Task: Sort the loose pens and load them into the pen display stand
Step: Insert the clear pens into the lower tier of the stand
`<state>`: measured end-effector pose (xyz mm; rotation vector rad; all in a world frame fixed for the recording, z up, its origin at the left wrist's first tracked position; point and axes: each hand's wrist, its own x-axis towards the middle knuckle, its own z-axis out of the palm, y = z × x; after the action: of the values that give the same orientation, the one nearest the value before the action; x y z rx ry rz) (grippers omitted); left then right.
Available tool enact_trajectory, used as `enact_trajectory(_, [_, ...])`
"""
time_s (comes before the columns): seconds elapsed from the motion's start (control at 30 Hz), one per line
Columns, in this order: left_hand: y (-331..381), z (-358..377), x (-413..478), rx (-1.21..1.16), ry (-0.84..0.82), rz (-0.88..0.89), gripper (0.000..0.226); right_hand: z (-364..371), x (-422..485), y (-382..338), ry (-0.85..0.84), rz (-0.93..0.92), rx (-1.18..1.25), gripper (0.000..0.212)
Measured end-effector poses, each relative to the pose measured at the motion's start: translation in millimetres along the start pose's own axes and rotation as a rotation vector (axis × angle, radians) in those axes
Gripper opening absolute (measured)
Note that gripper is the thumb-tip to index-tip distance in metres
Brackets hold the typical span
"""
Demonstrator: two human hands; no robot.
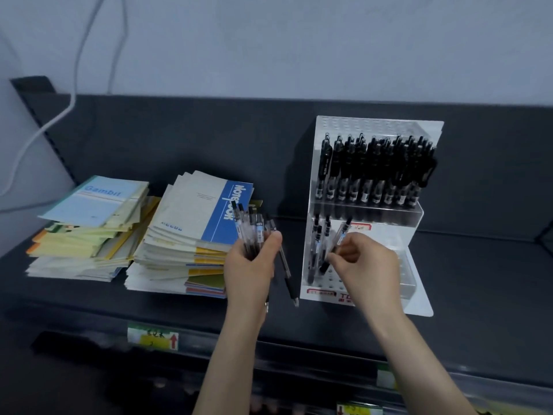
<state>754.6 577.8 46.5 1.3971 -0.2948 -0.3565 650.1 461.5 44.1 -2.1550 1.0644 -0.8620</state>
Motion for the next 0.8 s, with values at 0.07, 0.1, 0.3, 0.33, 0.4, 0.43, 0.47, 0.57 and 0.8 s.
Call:
enact_trajectory(0.07, [-2, 1, -2, 0.004, -0.020, 0.001, 0.021, 3, 1, 2, -0.015, 0.012, -0.006, 0.020])
enact_trajectory(0.1, [-3, 1, -3, 0.009, -0.030, 0.004, 0.021, 4, 1, 2, -0.026, 0.017, -0.013, 0.021])
enact_trajectory(0.3, [-7, 1, -6, 0.023, -0.030, 0.013, 0.028, 12, -1, 2, -0.054, -0.027, -0.093, 0.022])
enact_trajectory(0.33, [-7, 2, -7, 0.024, -0.033, 0.015, 0.027, 12, -1, 2, -0.060, -0.045, -0.122, 0.021])
enact_trajectory(0.4, [-8, 3, -8, 0.029, -0.039, 0.020, 0.025, 14, -1, 1, -0.073, -0.073, -0.187, 0.016])
enact_trajectory(0.43, [-9, 3, -9, 0.033, -0.039, 0.020, 0.025, 15, -1, 1, -0.078, -0.071, -0.199, 0.015])
enact_trajectory(0.47, [-8, 3, -10, 0.036, -0.038, 0.018, 0.025, 15, -1, 1, -0.082, -0.062, -0.193, 0.015])
enact_trajectory(0.57, [-8, 3, -12, 0.032, -0.028, 0.018, 0.025, 13, 0, 3, -0.098, -0.045, -0.136, 0.020])
enact_trajectory(0.8, [-8, 13, -19, 0.048, -0.078, 0.029, 0.021, -9, -10, 6, -0.028, -0.064, 0.065, 0.012])
